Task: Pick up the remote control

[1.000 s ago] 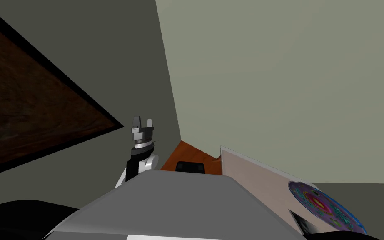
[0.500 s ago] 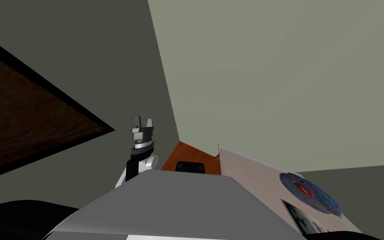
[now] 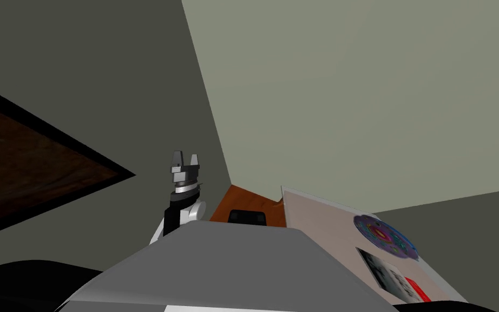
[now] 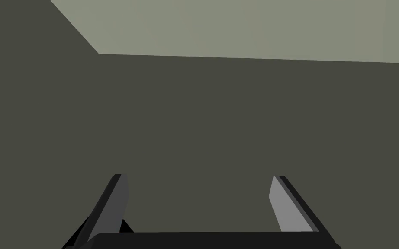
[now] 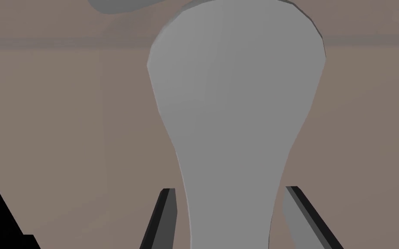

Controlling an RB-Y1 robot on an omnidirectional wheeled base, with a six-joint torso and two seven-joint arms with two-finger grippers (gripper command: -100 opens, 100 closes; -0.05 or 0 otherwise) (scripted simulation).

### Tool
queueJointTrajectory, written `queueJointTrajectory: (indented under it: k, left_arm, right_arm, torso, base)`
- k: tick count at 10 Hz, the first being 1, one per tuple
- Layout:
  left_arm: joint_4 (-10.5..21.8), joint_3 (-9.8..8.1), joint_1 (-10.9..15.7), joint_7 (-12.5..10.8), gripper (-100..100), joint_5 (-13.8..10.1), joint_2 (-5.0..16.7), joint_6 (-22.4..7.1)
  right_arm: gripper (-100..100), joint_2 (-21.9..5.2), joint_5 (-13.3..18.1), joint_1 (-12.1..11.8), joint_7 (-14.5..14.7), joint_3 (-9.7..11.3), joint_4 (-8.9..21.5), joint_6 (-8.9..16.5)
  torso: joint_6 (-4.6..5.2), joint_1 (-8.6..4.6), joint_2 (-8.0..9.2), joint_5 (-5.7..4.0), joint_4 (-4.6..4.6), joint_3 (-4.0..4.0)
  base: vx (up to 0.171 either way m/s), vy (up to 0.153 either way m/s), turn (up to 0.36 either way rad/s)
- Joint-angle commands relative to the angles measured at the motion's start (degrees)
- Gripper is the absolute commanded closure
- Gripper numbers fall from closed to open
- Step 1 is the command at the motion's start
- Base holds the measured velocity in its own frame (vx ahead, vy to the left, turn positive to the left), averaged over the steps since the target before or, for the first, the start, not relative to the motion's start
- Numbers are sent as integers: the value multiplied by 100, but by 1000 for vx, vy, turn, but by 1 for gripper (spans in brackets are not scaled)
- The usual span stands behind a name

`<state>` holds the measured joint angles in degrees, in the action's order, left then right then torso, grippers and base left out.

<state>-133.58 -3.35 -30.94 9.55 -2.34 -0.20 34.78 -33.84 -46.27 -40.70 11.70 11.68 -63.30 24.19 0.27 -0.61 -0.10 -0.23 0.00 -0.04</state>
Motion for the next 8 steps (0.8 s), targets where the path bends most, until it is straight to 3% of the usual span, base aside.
queueJointTrajectory:
  k: [1,2,5,6,8]
  left_arm:
    - [0,0,0,0,0,0,0,0]
    - [0,-1,-2,0,0,0,0,0]
    - [0,0,0,0,0,0,0,0]
    - [0,0,0,0,0,0,0,0]
    - [0,0,-1,0,0,0,0,0]
  right_arm:
    - [100,-32,-286,102,286,-286,-125,286]
    - [100,-32,-347,102,543,-302,-125,347]
    - [100,-32,-347,102,934,-302,-125,394]
    - [100,-64,-640,204,1133,-591,-242,682]
    - [100,-64,-697,204,1475,-599,-242,780]
  torso:
    - [0,0,0,0,0,0]
    - [13,1,-3,1,-2,-3]
    - [-1,3,0,3,0,0]
    - [-4,1,2,4,0,1]
    - [3,11,-3,4,-2,-2]
  base:
    - [18,8,-368]
    - [23,21,-241]
    - [6,6,9]
    - [16,11,-354]
    - [17,18,-130]
